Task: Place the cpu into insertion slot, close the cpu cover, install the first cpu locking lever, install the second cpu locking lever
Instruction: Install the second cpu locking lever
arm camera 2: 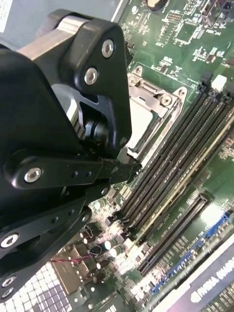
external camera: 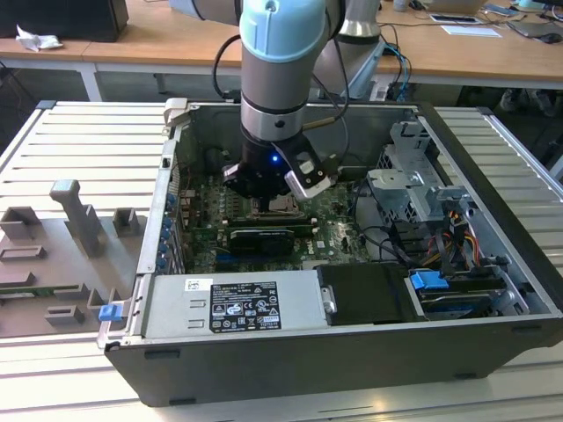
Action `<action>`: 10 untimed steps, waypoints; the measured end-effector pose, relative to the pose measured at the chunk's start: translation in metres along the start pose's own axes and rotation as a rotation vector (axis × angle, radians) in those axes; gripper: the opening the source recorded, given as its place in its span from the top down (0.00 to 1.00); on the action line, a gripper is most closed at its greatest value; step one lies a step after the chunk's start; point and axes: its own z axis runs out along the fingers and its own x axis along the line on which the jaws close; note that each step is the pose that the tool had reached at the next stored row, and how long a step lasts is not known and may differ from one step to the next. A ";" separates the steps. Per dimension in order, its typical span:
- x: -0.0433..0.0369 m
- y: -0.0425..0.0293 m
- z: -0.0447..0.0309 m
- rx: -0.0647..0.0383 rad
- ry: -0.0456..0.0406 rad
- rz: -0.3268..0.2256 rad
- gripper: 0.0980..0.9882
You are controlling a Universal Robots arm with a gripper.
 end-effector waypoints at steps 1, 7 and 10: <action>0.0014 -0.0019 -0.0001 -0.002 -0.0002 0.000 0.99; 0.0054 -0.0039 0.0077 -0.010 -0.0009 0.000 0.99; 0.0055 -0.0050 0.0133 -0.014 -0.0013 0.000 0.99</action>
